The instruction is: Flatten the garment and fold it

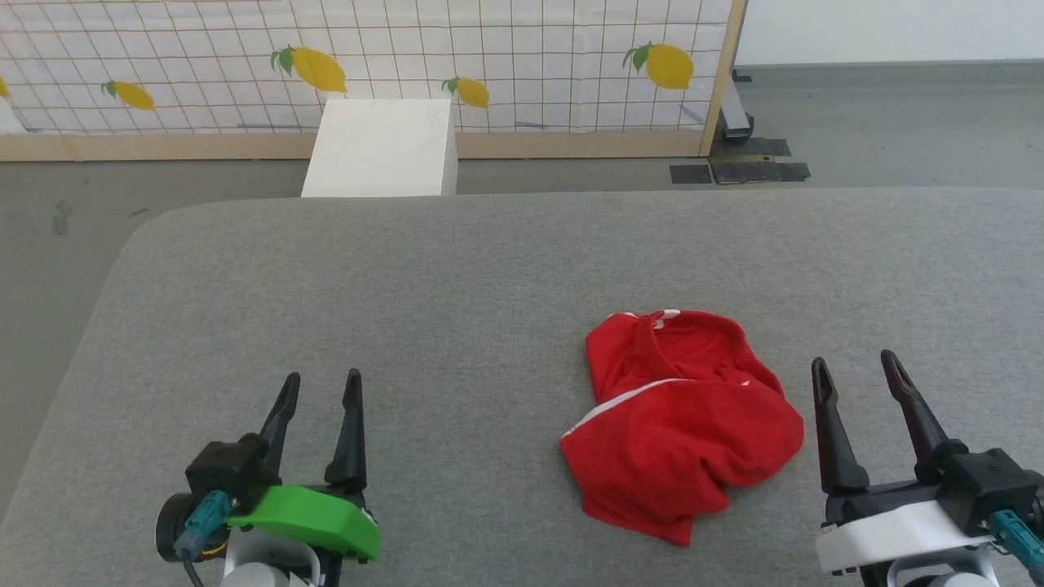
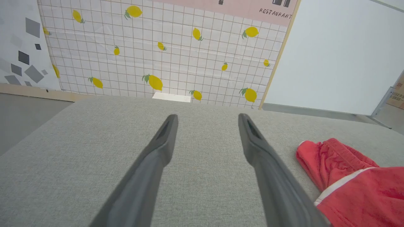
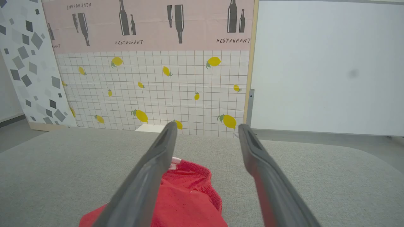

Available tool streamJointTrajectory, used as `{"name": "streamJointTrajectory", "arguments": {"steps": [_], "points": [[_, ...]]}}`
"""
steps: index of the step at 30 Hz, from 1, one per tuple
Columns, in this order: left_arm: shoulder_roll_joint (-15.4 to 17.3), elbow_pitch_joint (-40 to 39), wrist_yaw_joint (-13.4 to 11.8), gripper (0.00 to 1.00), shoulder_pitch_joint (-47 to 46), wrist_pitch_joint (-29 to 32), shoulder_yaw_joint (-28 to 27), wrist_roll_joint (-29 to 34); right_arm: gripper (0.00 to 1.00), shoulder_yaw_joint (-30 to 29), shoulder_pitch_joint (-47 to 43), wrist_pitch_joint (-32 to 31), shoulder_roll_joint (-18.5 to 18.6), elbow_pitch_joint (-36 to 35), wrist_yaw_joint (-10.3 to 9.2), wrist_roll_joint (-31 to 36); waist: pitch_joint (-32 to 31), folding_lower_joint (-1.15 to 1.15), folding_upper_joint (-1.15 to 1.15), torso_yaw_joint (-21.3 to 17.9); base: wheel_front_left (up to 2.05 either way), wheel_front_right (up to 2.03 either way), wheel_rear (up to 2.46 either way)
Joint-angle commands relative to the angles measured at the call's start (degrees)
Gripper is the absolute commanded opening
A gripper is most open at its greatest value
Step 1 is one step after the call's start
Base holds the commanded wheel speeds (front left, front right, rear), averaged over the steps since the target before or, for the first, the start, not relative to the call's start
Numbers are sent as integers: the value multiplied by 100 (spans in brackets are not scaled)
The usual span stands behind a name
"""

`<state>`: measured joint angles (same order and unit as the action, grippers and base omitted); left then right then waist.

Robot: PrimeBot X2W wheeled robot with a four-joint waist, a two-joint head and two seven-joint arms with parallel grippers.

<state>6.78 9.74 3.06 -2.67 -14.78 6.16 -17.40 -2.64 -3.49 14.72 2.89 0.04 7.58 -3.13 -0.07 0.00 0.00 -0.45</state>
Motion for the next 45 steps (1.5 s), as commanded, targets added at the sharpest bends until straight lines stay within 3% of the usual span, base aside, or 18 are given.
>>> {"name": "streamJointTrajectory", "arguments": {"steps": [1, 28, 35, 40, 45], "points": [[-47, -37, 53, 100, 84, -21, -44, 73, 100, 1, -38, 28, -2, 19, -9, -9, -2, 0, 0, -1, 0, 0, 0], [-330, 33, 323, 100, 26, -21, -365, 199, 100, 58, 27, 28, -2, 25, -9, -96, 153, 0, 0, -81, 0, 0, 0], [-371, 356, 398, 100, -1027, 275, 484, 78, 100, 119, 141, 28, -2, 10, -9, -125, 388, 0, 0, -302, 0, 0, 0], [-387, 930, 420, 100, -2323, 865, 1319, -368, 100, 223, 286, 28, -2, 31, -9, -175, 685, 0, 0, -710, 0, 0, 0], [-389, 1636, 287, 100, -3191, 1621, 2052, -886, 100, 293, 388, 28, -2, 44, -9, -273, 942, 0, 0, -1106, 0, 0, 0]]}}
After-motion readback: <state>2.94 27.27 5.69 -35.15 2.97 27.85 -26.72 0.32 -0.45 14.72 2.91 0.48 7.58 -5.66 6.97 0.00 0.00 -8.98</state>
